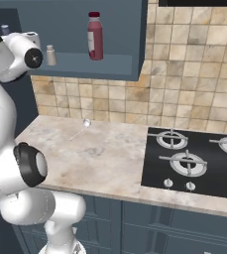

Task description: Pick the shaker and condiment bottle from the counter and place them in the cabinet.

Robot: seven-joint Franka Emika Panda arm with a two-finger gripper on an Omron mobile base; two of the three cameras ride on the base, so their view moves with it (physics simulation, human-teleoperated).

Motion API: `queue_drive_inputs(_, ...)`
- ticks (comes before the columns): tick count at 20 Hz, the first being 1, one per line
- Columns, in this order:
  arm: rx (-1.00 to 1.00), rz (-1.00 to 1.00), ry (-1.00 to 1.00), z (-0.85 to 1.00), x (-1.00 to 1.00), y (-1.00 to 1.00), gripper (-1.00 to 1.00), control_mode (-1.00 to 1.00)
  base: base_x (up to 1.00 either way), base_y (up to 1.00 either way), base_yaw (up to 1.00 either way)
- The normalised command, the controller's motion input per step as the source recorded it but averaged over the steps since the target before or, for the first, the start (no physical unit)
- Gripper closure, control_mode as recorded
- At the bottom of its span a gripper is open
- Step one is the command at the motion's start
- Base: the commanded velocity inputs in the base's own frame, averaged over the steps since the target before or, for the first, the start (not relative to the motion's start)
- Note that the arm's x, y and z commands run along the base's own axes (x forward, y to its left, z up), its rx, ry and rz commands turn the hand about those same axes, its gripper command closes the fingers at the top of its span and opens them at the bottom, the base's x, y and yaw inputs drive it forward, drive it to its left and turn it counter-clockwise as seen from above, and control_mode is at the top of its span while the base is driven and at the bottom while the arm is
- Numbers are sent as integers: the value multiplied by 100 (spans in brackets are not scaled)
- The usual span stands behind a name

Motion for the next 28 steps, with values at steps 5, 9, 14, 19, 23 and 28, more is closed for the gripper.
queue_drive_inputs(5,0,0,-7,-12,28,0,100,-100,0,0,0)
queue_drive_inputs(9,-1,0,-10,-20,26,0,100,-100,0,0,0)
queue_drive_inputs(14,-6,0,-8,-22,23,2,100,-100,0,0,0)
queue_drive_inputs(19,-4,0,-4,-7,24,10,100,-100,0,0,0)
queue_drive_inputs(23,0,-2,-2,2,33,20,100,-100,0,0,0)
queue_drive_inputs(28,-3,-3,1,1,29,14,100,-100,0,0,0)
